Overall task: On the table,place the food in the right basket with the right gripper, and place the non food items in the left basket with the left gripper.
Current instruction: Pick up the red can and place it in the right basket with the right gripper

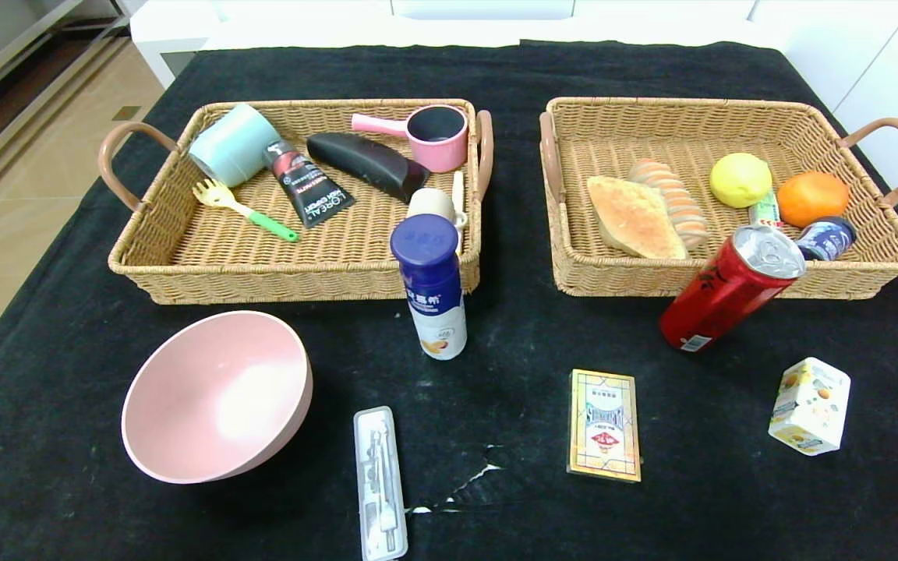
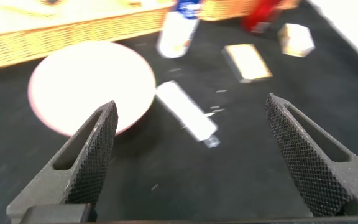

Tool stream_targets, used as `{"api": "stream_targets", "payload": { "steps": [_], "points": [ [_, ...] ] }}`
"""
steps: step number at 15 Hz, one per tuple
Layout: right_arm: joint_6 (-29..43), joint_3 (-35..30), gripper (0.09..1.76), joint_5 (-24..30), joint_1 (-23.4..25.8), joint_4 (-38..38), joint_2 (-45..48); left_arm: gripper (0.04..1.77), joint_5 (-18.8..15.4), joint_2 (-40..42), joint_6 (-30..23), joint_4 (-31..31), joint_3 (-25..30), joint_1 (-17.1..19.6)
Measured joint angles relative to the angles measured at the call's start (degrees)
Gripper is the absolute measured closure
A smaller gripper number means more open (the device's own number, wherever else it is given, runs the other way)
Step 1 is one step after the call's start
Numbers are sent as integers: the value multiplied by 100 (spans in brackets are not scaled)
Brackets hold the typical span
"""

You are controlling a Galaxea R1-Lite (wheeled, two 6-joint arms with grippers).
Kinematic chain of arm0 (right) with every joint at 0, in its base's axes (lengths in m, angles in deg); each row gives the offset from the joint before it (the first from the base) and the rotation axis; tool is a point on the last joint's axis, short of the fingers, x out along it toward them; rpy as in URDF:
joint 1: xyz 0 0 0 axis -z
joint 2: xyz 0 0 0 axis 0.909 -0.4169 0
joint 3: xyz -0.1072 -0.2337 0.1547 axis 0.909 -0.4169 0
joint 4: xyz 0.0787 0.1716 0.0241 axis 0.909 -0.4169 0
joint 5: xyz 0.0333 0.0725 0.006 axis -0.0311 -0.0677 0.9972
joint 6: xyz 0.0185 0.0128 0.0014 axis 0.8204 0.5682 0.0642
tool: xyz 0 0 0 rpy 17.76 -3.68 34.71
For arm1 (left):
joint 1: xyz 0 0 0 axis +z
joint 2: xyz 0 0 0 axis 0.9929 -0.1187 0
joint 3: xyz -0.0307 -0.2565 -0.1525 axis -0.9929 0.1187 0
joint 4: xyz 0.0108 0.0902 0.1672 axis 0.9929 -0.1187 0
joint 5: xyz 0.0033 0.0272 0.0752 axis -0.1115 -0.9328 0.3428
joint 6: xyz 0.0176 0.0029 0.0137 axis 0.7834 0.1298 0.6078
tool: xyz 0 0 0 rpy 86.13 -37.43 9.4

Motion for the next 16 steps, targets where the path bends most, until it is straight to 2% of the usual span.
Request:
{"api": "stream_targets", "payload": {
  "steps": [3,5,8,11,12,13,16],
  "points": [
    [-146,30,14,288,-34,475,-885,9,32,-741,-5,138,-268,-816],
    [-229,77,14,317,-296,794,-1488,9,104,-1303,9,216,-424,-1192],
    [-232,150,14,-104,-897,1083,-2160,9,324,-2153,56,385,-769,-1679],
    [-221,172,14,-1063,-1808,1474,-2687,9,1011,-2836,249,528,-995,-2320],
    [-223,182,14,-1336,-2072,1752,-2900,9,1215,-3029,295,750,-1012,-2511],
    [-223,207,14,-1471,-2221,2027,-3087,9,1441,-3224,323,981,-1015,-2682],
    [-223,238,14,-1554,-2430,2113,-3434,9,2105,-3688,427,1452,-1003,-3126]
  ]
}}
